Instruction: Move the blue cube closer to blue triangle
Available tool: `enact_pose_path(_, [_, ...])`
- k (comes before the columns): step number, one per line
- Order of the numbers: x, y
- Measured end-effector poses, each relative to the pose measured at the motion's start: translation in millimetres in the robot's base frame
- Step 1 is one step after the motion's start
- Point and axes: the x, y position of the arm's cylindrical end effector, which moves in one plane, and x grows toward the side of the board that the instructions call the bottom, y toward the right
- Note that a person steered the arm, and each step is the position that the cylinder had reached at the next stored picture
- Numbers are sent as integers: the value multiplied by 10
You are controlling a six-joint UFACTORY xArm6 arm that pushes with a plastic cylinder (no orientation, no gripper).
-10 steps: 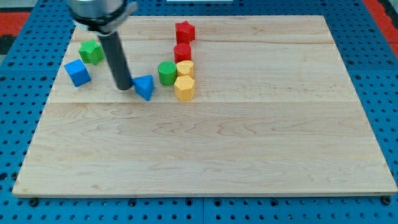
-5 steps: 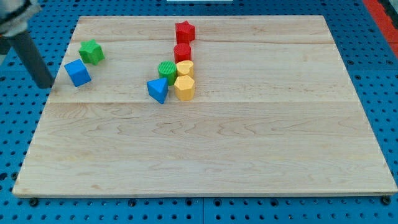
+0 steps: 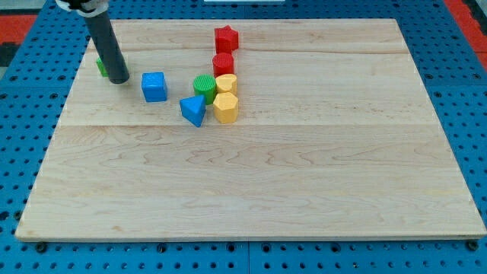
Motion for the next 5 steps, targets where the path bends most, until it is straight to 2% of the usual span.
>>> enact_pose_path(1, [307,50])
enact_pose_path(2, [315,59])
enact_pose_path(3, [53,-169])
enact_pose_path(5, [83,412])
